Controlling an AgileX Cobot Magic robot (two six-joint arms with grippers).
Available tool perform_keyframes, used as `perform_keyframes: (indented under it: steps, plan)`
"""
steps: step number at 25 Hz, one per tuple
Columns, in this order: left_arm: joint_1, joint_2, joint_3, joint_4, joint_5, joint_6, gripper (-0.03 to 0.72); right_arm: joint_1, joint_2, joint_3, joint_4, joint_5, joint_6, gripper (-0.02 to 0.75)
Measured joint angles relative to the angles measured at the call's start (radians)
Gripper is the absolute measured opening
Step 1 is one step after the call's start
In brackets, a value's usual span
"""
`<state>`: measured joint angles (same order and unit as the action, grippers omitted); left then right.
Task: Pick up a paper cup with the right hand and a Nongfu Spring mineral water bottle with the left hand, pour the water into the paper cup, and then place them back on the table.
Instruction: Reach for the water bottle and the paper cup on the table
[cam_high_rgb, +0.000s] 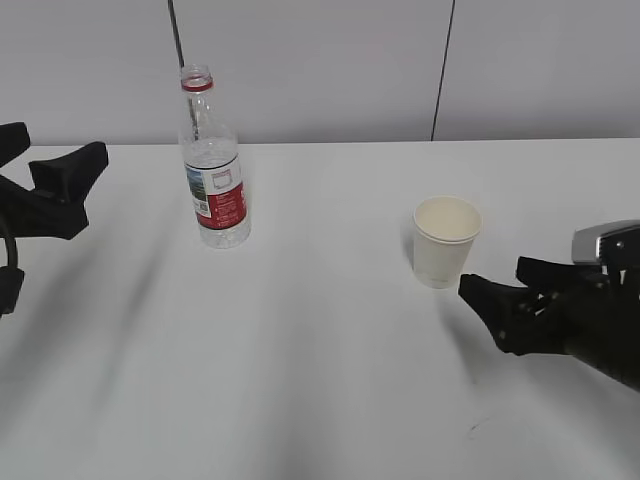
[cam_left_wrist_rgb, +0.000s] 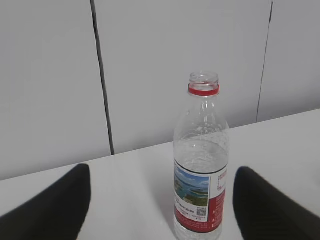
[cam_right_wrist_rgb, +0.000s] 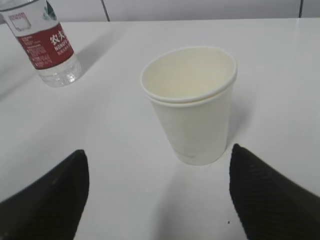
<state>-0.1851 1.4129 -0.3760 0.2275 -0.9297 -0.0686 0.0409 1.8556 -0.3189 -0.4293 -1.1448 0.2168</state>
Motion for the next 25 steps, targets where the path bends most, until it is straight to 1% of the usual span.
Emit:
perform_keyframes:
  steps: [6,14,25]
  plan:
    - [0.0,0.0,0.0,0.001,-0.001,0.0,0.527,0.0,0.137,-0.096,-0.001,0.0,-0.022,0.653]
    - [0.0,0.0,0.0,0.002,-0.001,0.0,0.527,0.0,0.228,-0.214,-0.022,0.0,-0.024,0.653]
    - [0.0,0.0,0.0,0.003,0.018,0.0,0.527,0.01,0.324,-0.334,-0.032,-0.002,-0.025,0.653]
